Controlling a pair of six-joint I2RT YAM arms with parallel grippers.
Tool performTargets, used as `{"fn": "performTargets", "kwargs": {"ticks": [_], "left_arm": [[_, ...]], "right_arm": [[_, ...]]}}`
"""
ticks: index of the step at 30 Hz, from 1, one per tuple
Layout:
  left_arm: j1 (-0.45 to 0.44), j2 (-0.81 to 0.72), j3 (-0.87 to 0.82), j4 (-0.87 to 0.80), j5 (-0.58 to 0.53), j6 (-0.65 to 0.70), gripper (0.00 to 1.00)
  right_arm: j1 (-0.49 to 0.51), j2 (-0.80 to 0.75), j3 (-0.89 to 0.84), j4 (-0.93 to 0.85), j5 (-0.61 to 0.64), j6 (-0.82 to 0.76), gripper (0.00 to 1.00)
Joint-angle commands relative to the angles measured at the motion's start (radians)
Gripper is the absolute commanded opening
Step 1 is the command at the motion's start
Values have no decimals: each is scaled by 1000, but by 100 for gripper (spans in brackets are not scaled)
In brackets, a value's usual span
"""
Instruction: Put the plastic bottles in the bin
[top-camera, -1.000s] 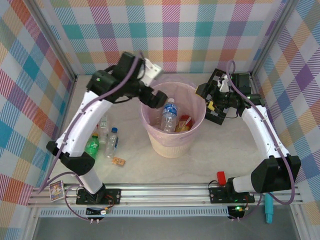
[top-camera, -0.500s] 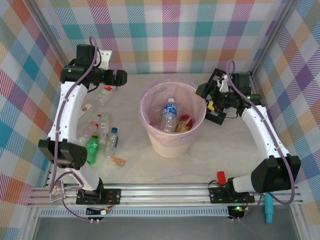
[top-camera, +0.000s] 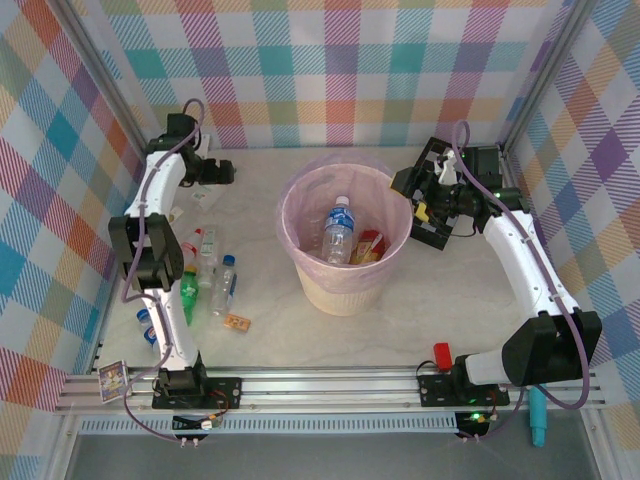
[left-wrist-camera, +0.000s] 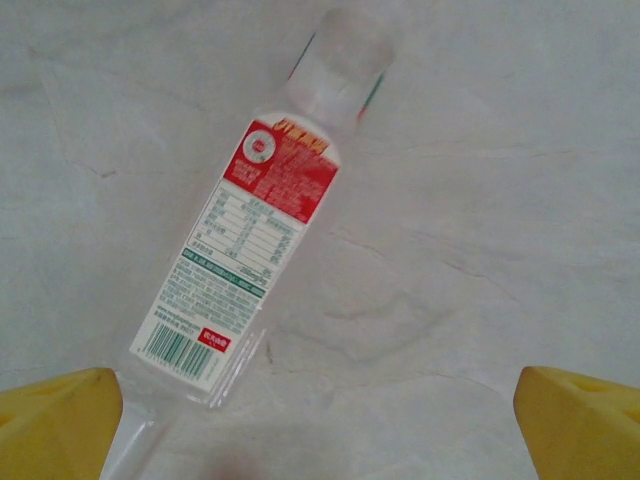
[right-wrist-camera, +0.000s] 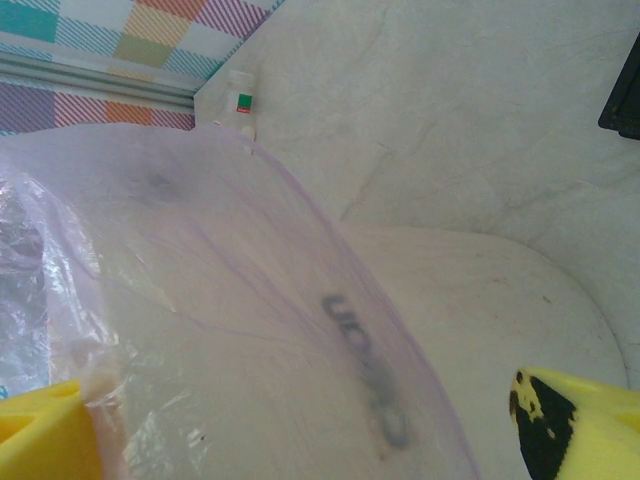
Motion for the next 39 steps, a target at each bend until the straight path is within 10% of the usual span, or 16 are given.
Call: {"fn": "performTargets", "kwargs": {"ticks": [1, 18, 31, 39], "left_arm": [[24, 52, 44, 26, -6, 18, 100], [40, 279, 217, -51, -46, 58, 99], [40, 265, 213, -71, -30, 42, 66], [40, 161, 208, -80, 22, 23, 62]], "right_arm": [[0, -3, -4, -26, 0, -22, 96], [-1, -3, -10, -41, 5, -30, 96], [0, 10, 9, -37, -10, -25, 96], [-1, 13, 23, -35, -16, -27, 96]]}}
